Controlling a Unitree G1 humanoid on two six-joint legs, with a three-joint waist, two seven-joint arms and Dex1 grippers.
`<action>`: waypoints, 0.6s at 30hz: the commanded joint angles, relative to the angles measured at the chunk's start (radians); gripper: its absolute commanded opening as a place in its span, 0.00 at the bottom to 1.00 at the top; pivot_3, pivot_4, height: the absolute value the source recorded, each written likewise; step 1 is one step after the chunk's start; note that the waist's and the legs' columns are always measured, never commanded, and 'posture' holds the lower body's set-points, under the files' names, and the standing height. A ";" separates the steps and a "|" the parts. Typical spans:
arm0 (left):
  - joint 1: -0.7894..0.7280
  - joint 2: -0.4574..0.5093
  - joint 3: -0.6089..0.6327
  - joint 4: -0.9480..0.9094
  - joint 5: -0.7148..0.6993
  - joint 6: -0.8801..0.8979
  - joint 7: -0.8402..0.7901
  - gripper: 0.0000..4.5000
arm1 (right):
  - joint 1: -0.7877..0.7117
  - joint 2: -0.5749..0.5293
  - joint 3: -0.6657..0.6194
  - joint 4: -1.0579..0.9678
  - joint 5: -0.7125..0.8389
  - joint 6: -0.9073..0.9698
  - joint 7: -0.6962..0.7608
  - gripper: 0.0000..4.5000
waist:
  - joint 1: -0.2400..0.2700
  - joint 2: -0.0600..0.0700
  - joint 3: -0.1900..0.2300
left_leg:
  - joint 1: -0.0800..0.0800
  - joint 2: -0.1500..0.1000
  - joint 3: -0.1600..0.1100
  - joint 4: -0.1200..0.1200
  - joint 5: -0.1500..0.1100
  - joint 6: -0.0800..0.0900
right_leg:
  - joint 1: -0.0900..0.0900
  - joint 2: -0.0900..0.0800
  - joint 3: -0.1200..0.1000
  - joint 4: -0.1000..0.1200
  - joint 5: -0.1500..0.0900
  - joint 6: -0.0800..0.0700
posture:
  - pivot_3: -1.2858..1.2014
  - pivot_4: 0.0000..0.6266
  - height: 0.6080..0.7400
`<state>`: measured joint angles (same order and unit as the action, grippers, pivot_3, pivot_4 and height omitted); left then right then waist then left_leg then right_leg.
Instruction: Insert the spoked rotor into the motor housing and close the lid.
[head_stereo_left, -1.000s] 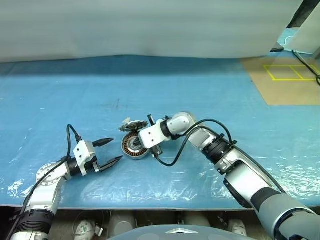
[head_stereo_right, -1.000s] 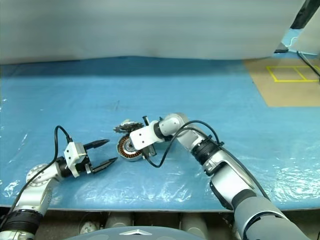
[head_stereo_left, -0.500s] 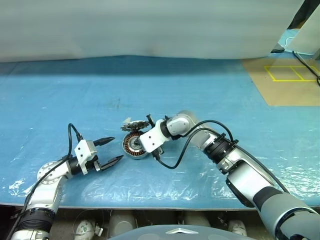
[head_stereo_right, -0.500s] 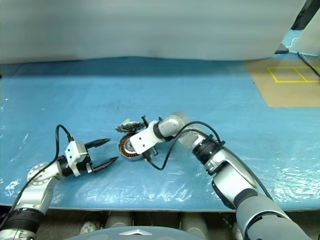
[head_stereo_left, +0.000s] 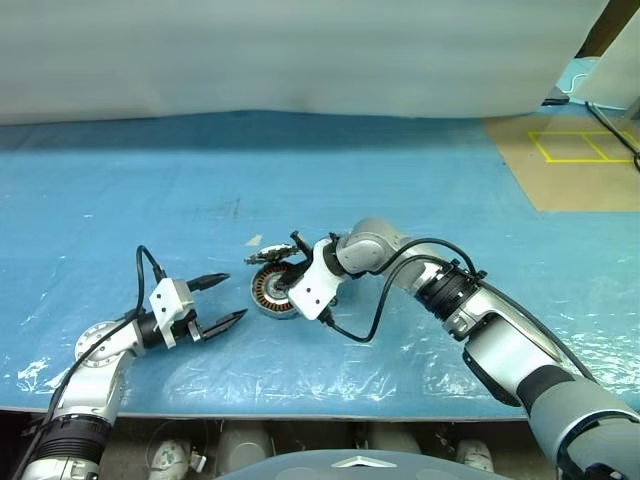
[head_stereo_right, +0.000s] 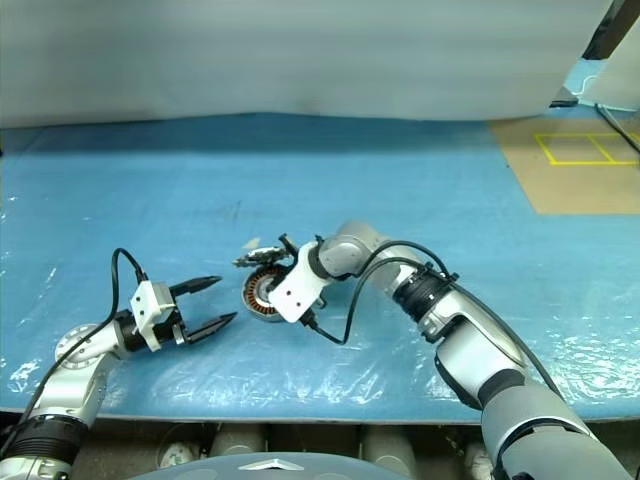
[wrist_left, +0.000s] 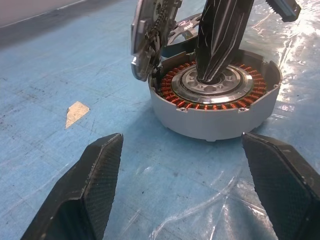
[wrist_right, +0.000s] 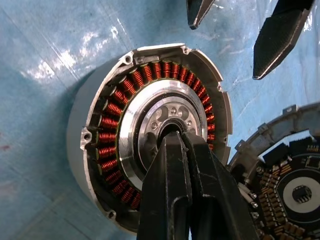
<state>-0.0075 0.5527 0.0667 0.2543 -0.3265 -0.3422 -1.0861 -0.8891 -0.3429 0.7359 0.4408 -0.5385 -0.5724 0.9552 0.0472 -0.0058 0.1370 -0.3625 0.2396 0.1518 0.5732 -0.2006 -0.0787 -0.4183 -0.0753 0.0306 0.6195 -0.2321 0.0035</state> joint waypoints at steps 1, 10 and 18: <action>-0.007 0.000 0.001 -0.025 -0.003 -0.001 0.002 0.88 | -0.015 -0.049 0.073 0.084 -0.147 -0.041 -0.024 0.00 | -0.001 0.000 0.000 | 0.000 0.000 0.000 0.000 0.000 0.000 | 0.000 0.000 0.000 0.000 0.000 0.000 | 0.52 0.24 1.00; -0.007 -0.004 0.001 -0.032 -0.003 0.004 0.010 0.88 | -0.042 -0.046 0.016 0.066 -0.099 -0.063 -0.073 0.00 | -0.004 0.000 0.000 | 0.000 0.000 0.000 0.000 0.000 0.000 | -0.001 0.000 0.000 0.001 0.000 0.000 | 0.52 0.24 1.00; -0.002 -0.001 0.003 -0.037 -0.007 0.014 0.010 0.88 | -0.029 -0.103 -0.058 -0.068 0.018 -0.081 -0.010 0.00 | -0.007 -0.001 0.002 | -0.006 0.001 0.000 0.000 0.000 0.000 | -0.005 0.001 0.000 -0.001 0.002 0.004 | 0.52 0.24 1.00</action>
<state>-0.0038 0.5489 0.0662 0.2435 -0.3270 -0.3287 -1.0773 -0.9137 -0.4408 0.7136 0.4147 -0.5547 -0.6439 0.9390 0.0404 -0.0070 0.1389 -0.3688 0.2403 0.1519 0.5719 -0.2005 -0.0790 -0.4237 -0.0738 0.0302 0.6186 -0.2298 0.0075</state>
